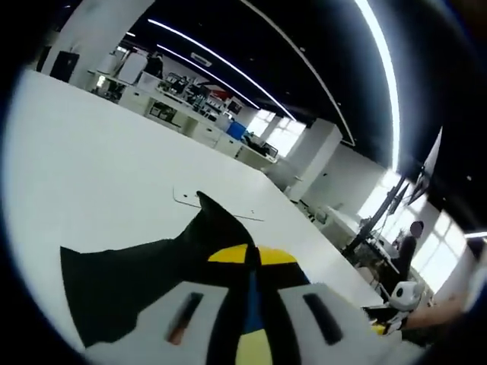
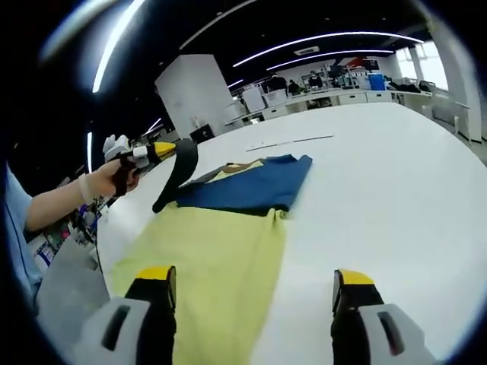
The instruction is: Fold the garment on the visible template until the final outline fits inside the template.
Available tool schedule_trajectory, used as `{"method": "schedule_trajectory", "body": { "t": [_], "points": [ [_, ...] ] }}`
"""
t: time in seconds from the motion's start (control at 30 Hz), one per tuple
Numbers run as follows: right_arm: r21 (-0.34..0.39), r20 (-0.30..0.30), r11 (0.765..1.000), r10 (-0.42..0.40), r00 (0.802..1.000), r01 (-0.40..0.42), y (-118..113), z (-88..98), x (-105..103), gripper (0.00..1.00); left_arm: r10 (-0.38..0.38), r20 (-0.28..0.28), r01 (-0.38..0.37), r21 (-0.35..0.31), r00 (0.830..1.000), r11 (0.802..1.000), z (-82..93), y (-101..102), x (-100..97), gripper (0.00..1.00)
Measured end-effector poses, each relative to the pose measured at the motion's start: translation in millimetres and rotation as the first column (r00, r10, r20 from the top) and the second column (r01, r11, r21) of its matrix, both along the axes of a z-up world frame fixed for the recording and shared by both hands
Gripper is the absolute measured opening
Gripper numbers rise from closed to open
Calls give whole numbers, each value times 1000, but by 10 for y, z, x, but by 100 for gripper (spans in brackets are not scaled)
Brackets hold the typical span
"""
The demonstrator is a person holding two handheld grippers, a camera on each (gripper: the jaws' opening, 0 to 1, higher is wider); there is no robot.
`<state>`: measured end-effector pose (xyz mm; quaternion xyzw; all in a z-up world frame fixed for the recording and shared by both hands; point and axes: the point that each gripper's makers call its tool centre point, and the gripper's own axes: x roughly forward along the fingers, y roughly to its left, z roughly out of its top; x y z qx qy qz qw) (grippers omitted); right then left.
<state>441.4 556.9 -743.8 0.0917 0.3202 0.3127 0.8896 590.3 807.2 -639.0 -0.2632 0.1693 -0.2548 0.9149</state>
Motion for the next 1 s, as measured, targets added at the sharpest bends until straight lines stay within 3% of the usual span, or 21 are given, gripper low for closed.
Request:
{"method": "schedule_trajectory", "body": {
  "t": [0.37, 0.5, 0.67, 0.8, 1.0],
  "points": [
    [22, -25, 999, -24, 999, 25, -34, -61, -162, 83, -98, 26, 101, -131, 995, 986, 5, -795, 111, 0],
    [40, -32, 998, -37, 999, 38, -58, -36, -184, 83, -135, 16, 135, -148, 991, 980, -91, -1042, 95, 0],
    [39, 5, 999, -4, 1000, 3, 18, 43, -208, 84, -195, 7, 193, -157, 981, 968, -190, -1317, 17, 0],
    [11, 14, 999, 36, 999, -36, 58, 29, -246, 88, -221, -10, 216, -160, 975, 963, -294, -1463, -29, 0],
    [22, 11, 999, 32, 999, -33, 50, 36, -259, 87, -244, -48, 234, -157, 969, 960, -479, -1606, -53, 0]
  ]
}}
